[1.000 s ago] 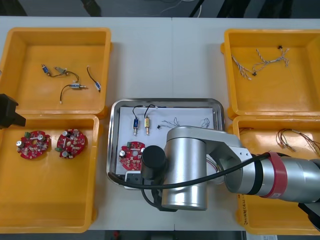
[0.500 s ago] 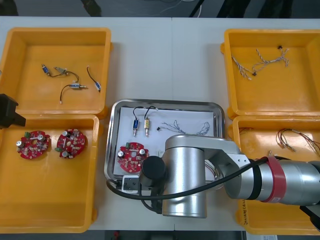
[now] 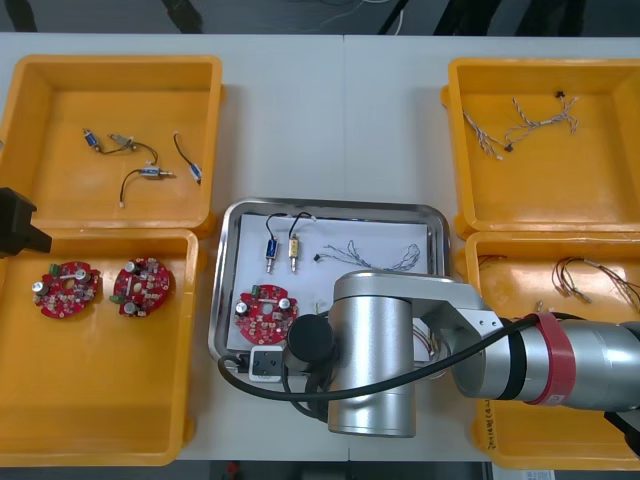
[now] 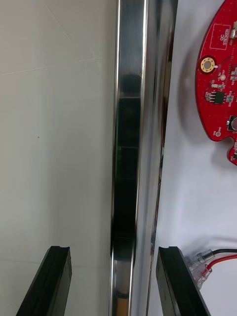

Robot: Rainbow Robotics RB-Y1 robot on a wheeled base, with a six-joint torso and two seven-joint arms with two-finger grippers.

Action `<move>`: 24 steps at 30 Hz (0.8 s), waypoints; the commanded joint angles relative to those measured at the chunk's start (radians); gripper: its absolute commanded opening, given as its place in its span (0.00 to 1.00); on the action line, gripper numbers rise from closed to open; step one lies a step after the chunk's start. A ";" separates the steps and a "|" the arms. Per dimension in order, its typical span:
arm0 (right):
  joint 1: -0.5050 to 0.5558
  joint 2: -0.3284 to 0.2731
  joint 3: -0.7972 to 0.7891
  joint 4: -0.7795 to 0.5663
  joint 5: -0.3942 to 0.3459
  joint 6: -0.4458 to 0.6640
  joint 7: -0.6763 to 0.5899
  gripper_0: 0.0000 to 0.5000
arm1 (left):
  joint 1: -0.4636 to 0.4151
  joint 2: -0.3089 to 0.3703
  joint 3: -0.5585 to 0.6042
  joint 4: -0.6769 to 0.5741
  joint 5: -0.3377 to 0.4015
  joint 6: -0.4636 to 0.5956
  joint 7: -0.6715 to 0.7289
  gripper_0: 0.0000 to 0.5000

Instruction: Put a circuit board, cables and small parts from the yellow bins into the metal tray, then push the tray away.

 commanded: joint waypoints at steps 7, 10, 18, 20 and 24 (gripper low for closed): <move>-0.027 -0.008 0.018 -0.008 0.027 -0.006 -0.025 1.00 | 0.012 0.049 0.030 -0.028 0.007 0.006 -0.063 1.00; -0.027 -0.008 0.024 -0.008 0.041 -0.006 -0.028 1.00 | 0.012 0.049 0.030 -0.028 0.007 0.006 -0.063 1.00; -0.024 -0.008 0.034 -0.008 0.062 -0.006 -0.028 1.00 | 0.012 0.049 0.030 -0.028 0.007 0.006 -0.063 1.00; -0.024 -0.008 0.034 -0.008 0.062 -0.006 -0.028 1.00 | 0.012 0.049 0.030 -0.028 0.007 0.006 -0.063 1.00; -0.019 -0.008 0.036 -0.008 0.075 -0.006 -0.026 1.00 | 0.012 0.049 0.030 -0.028 0.007 0.006 -0.063 1.00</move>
